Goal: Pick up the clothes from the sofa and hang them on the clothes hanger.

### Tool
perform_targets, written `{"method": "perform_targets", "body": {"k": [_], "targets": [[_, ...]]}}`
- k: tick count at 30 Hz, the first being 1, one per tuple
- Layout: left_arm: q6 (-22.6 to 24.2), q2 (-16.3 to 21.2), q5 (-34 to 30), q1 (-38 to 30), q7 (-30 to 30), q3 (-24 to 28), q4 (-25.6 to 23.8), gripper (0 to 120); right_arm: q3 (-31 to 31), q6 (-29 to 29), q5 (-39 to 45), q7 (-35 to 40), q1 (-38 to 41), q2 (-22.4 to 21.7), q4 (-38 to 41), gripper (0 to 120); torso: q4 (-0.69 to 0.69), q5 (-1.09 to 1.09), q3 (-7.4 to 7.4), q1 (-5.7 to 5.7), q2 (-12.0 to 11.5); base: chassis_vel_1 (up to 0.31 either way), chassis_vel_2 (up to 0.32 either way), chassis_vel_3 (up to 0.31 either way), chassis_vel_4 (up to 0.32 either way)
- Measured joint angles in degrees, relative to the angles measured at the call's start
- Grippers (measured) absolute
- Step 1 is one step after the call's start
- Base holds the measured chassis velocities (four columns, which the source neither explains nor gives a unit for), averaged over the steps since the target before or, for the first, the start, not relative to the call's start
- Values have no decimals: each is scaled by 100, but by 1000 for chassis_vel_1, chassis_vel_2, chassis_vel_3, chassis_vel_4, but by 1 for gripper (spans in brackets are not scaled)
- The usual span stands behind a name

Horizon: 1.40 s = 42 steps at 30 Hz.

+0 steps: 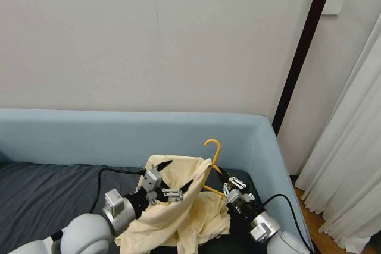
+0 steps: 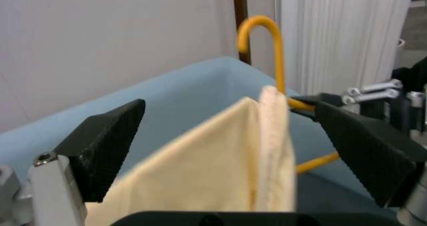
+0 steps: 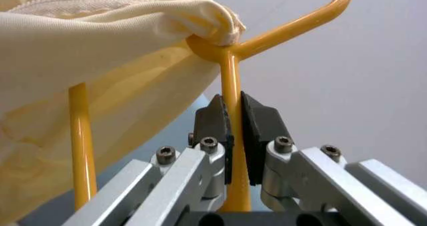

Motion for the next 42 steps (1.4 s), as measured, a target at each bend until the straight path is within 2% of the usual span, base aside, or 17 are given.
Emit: {"method": "perform_targets", "body": {"k": [5,12,17,23,26,31,39,42], "targets": [[-56,169,-221,-306,264,8,232,100,77,449,-694,132,100,151,-222,5,-1,0,1,0,-1,0,0,0,0],[-95,529,-204,-467,766,52,512,100,2,635,-965,140,272,243,-304,5,1,-1,1,0,-1,0,0,0,0],[-348,957,-238,-478,1987,-43,804,100,-248,680,-987,140,447,336,-410,5,1,-1,1,0,-1,0,0,0,0],[-449,1084,-282,-461,2496,-178,981,100,-457,714,-1003,138,605,411,-452,5,1,-2,0,0,-1,0,0,0,0],[-460,1154,-304,-509,2987,-225,1209,100,-514,750,-1059,139,646,420,-453,5,1,0,0,0,-1,0,0,0,0],[-461,1062,-315,-530,3185,-213,1441,98,-507,860,-1204,164,660,424,-461,5,1,-1,0,0,-1,0,0,0,0],[-349,877,-333,-562,3179,-60,1600,94,-581,970,-1308,191,740,345,-419,5,1,0,0,0,-1,0,0,0,0],[-371,846,-334,-583,3096,20,1663,82,-642,1006,-1327,197,771,281,-403,5,0,-1,0,0,-1,0,0,0,0]]}}
